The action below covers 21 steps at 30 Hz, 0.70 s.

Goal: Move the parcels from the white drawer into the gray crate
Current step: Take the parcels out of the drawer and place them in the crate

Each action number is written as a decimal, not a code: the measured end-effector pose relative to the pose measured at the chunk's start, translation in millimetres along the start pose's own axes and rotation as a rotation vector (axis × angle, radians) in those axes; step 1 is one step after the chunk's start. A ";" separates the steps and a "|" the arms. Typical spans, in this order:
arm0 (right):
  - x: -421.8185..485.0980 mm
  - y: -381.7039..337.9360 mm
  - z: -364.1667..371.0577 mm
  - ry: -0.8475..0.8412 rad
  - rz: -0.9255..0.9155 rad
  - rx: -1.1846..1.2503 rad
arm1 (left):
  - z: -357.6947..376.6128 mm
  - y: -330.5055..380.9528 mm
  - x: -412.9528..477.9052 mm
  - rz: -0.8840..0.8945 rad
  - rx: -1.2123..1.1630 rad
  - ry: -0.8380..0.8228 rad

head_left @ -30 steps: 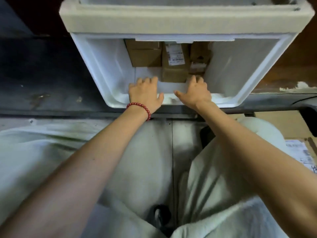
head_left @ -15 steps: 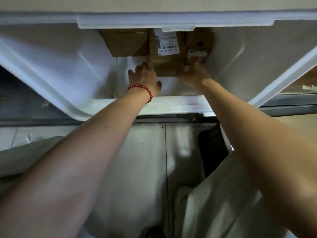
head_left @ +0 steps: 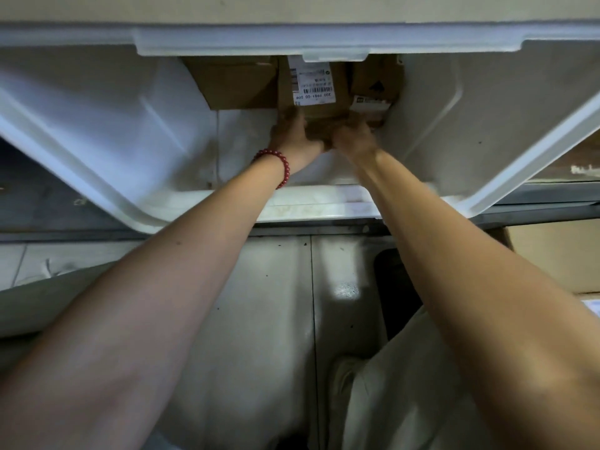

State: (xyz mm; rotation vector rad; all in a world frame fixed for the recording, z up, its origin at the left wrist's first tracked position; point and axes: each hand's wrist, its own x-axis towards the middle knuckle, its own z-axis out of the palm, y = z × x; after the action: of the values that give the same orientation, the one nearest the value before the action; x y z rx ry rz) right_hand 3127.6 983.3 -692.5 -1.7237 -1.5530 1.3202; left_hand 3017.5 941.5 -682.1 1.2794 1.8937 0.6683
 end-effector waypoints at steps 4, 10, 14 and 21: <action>8.0 -0.2 -16.6 -0.050 0.058 -0.009 | 3.4 1.0 3.0 -0.085 0.012 0.247; 3.6 1.3 -14.9 -0.037 0.116 0.055 | -10.3 -28.0 6.3 -0.146 -0.061 0.048; -1.8 1.9 -6.3 -0.047 0.056 0.063 | -16.9 -26.2 4.4 -0.133 -0.113 0.017; -18.6 -18.2 -10.7 0.053 0.056 0.253 | -25.6 -1.4 0.8 -0.206 -0.183 0.100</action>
State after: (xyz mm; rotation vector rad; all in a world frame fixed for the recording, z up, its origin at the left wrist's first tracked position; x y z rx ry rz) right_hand 3129.9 973.1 -666.4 -1.6397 -1.2566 1.4187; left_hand 2995.9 941.3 -668.4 0.9368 1.9617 0.7880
